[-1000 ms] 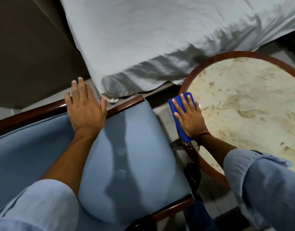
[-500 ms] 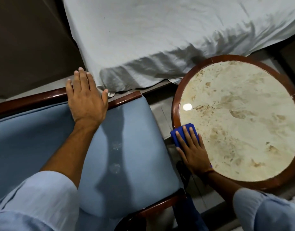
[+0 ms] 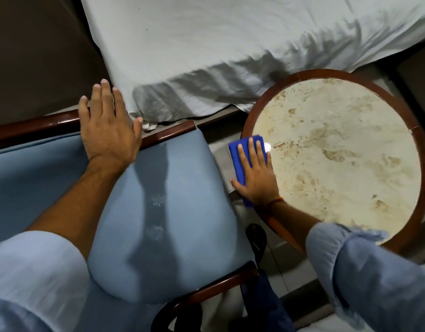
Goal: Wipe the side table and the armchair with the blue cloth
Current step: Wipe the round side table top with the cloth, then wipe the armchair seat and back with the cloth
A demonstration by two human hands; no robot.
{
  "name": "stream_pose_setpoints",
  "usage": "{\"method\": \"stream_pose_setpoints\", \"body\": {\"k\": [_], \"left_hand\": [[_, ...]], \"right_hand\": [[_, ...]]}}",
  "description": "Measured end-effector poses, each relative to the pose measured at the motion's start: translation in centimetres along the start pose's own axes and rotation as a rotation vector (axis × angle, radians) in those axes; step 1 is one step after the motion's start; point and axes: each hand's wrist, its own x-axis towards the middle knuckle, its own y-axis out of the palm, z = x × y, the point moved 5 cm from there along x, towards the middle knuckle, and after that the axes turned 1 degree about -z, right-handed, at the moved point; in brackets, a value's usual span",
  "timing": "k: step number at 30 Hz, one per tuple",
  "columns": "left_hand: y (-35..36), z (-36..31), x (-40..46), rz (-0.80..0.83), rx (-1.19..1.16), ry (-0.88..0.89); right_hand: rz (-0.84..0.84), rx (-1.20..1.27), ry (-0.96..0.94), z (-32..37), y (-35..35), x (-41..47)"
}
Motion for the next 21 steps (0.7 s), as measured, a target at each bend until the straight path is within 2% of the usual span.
{"method": "stream_pose_setpoints", "body": {"k": [4,8,10,12,13,15,18,21], "left_hand": [[-1.3,2.5,-0.9,-0.008,-0.114,0.038],[-2.1,11.2,-4.2,-0.017,-0.089,-0.144],[-2.3,15.7,-6.1,-0.024,-0.056,-0.171],[-2.1,17.9,-7.2,-0.020,-0.026,-0.120],[-2.0,18.1,-7.3,-0.024,-0.013,-0.096],[-1.7,18.0,-7.2,-0.027,-0.016,-0.097],[-1.3,17.7,-7.1,-0.032,-0.035,-0.112],[-1.2,18.0,-7.2,-0.043,-0.052,-0.104]], "right_hand": [[0.066,0.041,0.009,1.0,1.7,-5.4],[-0.035,0.506,0.177,2.4,0.7,-4.9],[-0.020,0.578,0.141,5.9,0.3,-3.0],[0.119,0.660,0.032,11.8,0.7,-1.1],[0.198,0.659,-0.062,15.1,1.2,-0.4],[0.245,0.478,-0.273,21.7,2.8,0.1],[0.161,0.176,-0.430,28.9,5.1,-1.4],[0.121,0.113,-0.564,32.4,7.6,-5.9]]}}
